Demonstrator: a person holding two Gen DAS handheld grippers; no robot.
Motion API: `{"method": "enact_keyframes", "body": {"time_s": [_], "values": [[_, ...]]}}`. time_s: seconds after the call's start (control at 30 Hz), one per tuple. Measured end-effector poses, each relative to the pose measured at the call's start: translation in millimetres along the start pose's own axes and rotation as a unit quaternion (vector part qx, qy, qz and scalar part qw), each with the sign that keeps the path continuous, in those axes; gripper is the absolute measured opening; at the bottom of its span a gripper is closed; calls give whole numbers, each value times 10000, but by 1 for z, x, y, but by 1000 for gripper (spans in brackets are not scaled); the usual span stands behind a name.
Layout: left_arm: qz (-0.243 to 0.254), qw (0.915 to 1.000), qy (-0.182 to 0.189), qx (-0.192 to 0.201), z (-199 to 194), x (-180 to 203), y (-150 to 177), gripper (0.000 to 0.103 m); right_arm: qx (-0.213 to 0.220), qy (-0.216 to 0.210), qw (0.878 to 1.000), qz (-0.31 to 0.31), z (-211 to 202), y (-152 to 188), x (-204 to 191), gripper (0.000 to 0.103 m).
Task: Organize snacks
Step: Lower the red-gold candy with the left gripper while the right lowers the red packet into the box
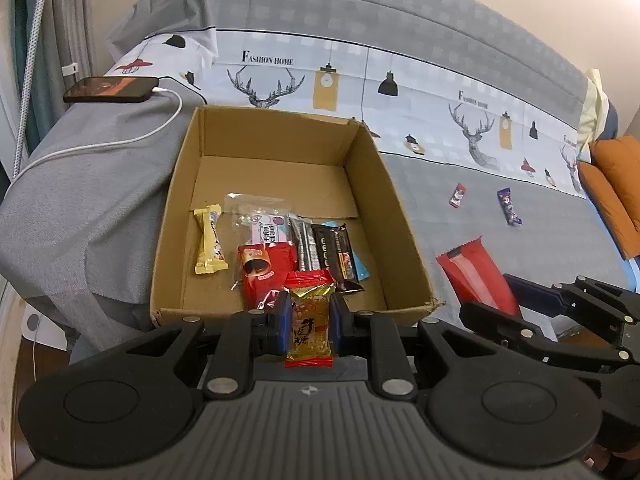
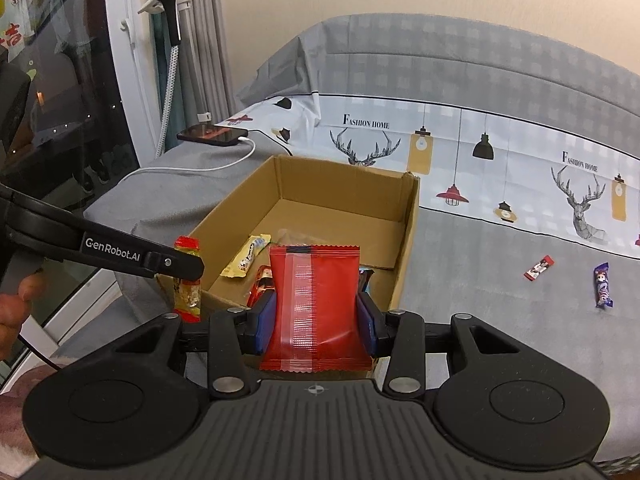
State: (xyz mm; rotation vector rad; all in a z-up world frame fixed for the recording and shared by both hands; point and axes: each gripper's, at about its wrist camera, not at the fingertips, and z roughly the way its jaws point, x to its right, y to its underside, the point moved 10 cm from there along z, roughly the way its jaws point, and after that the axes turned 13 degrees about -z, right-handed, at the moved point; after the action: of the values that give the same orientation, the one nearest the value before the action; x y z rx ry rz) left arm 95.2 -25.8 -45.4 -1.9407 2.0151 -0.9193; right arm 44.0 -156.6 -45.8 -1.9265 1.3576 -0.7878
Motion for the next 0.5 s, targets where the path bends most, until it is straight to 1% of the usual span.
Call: {"method": "enact_keyframes", "body": {"time_s": [0.5], "values": [[-143, 9998, -151, 33, 20, -17, -30, 22, -68, -132, 9999, 69, 28, -17, 7, 45]]}}
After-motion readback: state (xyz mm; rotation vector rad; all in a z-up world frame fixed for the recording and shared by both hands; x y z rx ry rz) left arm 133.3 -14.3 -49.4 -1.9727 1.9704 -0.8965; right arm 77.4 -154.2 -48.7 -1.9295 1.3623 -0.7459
